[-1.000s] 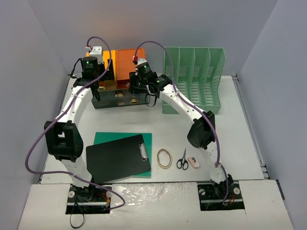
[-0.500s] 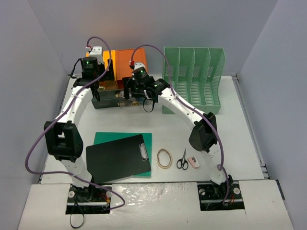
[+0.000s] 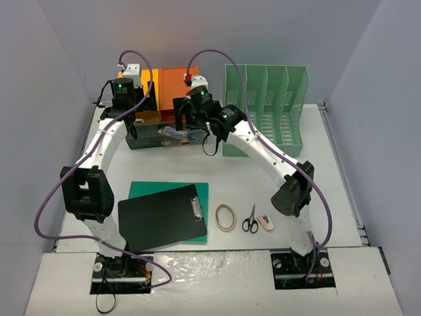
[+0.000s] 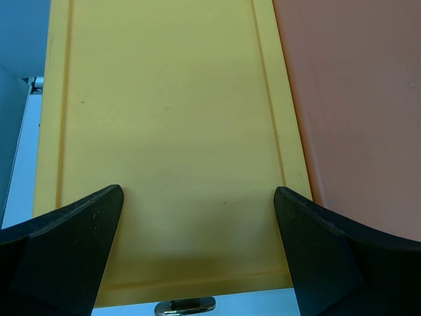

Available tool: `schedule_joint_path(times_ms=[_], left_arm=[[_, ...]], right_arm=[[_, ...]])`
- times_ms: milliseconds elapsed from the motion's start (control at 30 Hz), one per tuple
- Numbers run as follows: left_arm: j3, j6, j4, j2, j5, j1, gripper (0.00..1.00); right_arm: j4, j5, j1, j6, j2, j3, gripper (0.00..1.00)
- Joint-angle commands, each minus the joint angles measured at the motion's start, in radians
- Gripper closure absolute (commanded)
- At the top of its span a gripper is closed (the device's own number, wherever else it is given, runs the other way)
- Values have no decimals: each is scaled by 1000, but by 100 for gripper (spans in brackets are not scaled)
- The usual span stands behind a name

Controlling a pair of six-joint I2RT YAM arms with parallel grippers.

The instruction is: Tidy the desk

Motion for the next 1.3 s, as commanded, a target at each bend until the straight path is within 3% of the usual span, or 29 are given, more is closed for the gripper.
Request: schedule_joint_path(times_ms=[0, 400, 633, 1067, 1267], left_arm=[[-30, 36, -174, 9, 6, 0, 3], [-34, 36, -176, 4, 6, 2, 3], [-47, 36, -171, 0, 6, 2, 3], [-60, 31, -164, -3, 12, 2, 3], [-81, 26, -152, -6, 20, 0, 3]], right_arm=[[10, 55, 41, 14, -110, -52, 26], [0, 83, 103, 81, -191, -241, 34], [14, 149, 126, 73, -154, -253, 34], [149, 213, 147, 89, -69, -308, 35], [306, 314, 162, 88, -68, -393, 35]])
